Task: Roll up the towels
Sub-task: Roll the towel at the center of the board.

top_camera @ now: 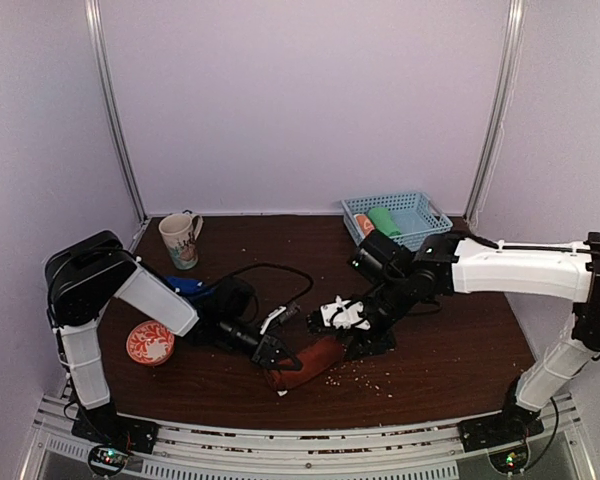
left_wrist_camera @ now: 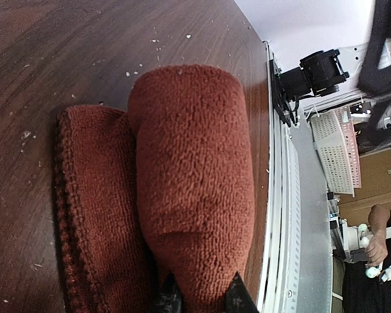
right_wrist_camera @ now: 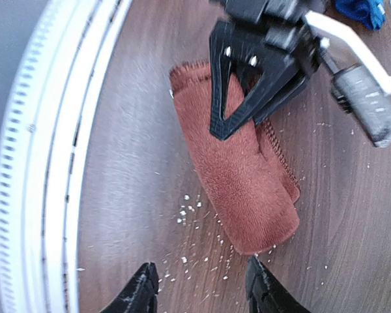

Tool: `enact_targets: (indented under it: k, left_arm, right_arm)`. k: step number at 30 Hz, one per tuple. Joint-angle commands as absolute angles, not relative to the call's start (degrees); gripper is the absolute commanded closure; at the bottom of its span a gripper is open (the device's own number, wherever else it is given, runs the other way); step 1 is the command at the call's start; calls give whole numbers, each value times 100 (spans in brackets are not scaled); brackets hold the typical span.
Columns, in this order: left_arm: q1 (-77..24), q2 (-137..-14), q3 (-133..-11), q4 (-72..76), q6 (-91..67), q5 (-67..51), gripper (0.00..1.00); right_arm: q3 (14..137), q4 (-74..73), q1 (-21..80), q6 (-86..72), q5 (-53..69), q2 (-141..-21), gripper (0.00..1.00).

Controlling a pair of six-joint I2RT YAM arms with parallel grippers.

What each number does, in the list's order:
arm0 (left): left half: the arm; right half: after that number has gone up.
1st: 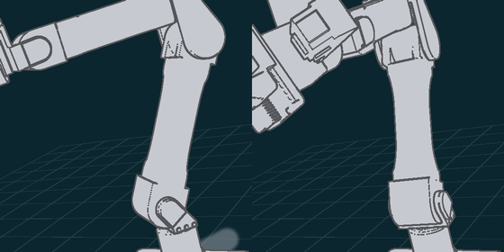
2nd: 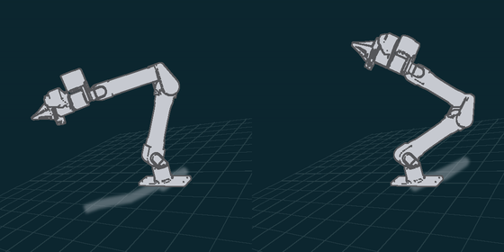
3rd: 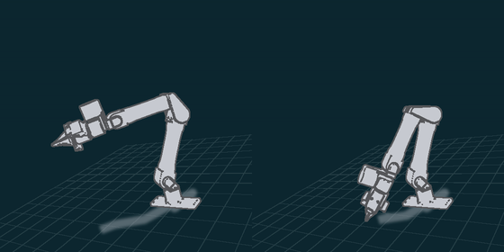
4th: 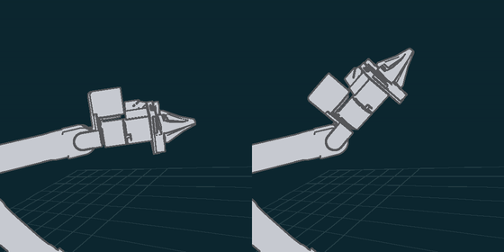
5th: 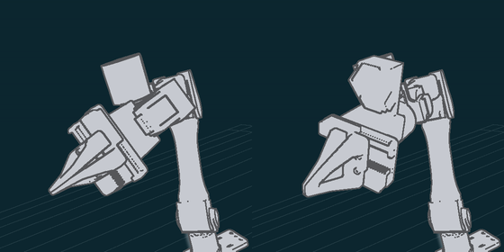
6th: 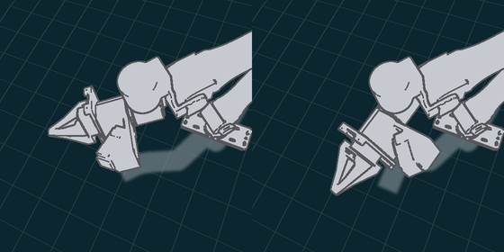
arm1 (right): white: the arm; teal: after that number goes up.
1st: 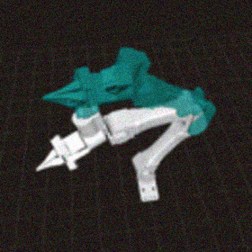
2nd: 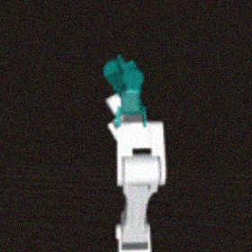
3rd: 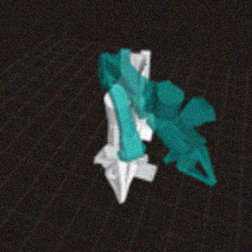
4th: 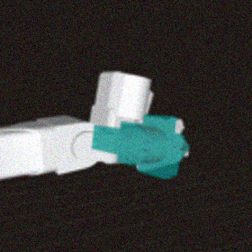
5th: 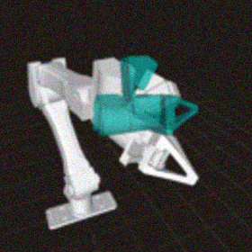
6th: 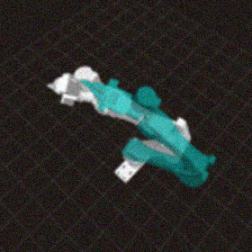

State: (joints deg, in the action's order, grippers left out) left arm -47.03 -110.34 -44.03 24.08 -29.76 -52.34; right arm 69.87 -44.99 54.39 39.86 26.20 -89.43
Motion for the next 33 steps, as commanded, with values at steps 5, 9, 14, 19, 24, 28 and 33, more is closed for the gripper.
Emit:
enact_targets:
  k: [5,9,14,19,24,28,33]
  left_arm:
    - [-4720,-11254,-4125,2193,-3097,-4994,93]
    - [-4720,-11321,-4138,2208,-3087,-5009,93]
    - [-4720,-11381,-4148,2231,-3098,-5040,93]
    - [-4721,-11394,-4185,2155,-3036,-5044,93]
    - [-4720,-11368,-4315,1829,-2893,-4930,85]
    - [-4721,-11050,-4580,1170,-2484,-4463,68]
    - [-4720,-9833,-4702,519,-2025,-3256,50]
  right_arm:
    - [6235,-2555,6147,4121,971,-9352,54]
    - [6170,-2189,6313,4206,814,-9477,54]
    - [6161,-1954,6364,4289,751,-9738,54]
    - [6144,-1859,6374,4566,869,-10021,53]
    - [6396,-2151,6373,4555,1116,-10494,65]
    - [6887,-3028,6346,4513,1836,-10952,87]
    - [7236,-4405,6348,4446,2530,-11268,93]
